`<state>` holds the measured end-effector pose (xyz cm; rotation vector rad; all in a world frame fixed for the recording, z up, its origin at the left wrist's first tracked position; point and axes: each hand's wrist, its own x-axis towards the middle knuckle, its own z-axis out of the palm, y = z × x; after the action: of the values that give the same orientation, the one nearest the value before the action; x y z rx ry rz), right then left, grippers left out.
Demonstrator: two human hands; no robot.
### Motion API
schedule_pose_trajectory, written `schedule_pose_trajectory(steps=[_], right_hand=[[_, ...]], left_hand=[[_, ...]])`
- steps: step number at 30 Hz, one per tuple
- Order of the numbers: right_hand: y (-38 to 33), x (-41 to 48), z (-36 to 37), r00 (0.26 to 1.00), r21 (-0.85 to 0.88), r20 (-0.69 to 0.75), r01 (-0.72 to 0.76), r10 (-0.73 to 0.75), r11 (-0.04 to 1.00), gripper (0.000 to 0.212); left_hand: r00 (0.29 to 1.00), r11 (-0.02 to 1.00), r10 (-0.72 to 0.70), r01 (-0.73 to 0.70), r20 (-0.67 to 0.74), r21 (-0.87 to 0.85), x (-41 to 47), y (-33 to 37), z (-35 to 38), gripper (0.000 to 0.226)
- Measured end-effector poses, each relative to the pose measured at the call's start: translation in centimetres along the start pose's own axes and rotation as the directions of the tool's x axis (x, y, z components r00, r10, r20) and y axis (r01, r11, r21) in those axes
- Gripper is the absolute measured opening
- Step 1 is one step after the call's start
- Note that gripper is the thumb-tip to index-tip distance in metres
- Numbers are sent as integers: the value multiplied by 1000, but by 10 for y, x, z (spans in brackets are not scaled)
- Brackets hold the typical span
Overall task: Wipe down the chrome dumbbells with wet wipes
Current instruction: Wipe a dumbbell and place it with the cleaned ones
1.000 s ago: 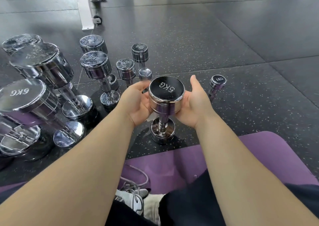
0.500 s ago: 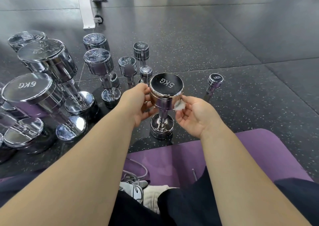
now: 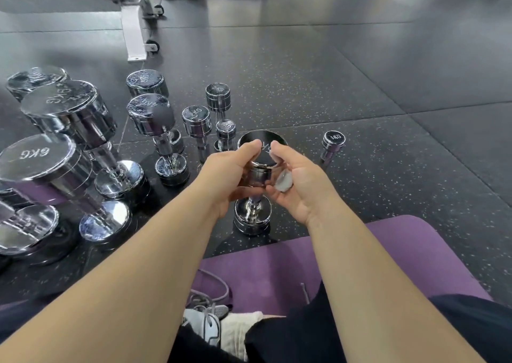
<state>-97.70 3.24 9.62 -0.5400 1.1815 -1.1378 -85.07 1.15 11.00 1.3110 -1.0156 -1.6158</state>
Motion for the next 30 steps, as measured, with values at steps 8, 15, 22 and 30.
schedule_pose_trajectory(steps=[8,15,22,30], right_hand=[[-29,32,-7,984,45,-3,180,-180,983,23],[-41,54,-23,975,145,-128,201,-183,969,18],[-38,46,-12,981,303,-111,183,-156,935,17],[-31,31,-8,985,243,-158,114,-77,963,26]], left_hand=[[995,995,83,-80,54,-56,43,15,24,27],[996,998,25,-29,81,48,86,23,56,29],[999,995,-21,19,27,100,85,25,56,25],[998,993,-57,58,-4,101,45,17,37,16]])
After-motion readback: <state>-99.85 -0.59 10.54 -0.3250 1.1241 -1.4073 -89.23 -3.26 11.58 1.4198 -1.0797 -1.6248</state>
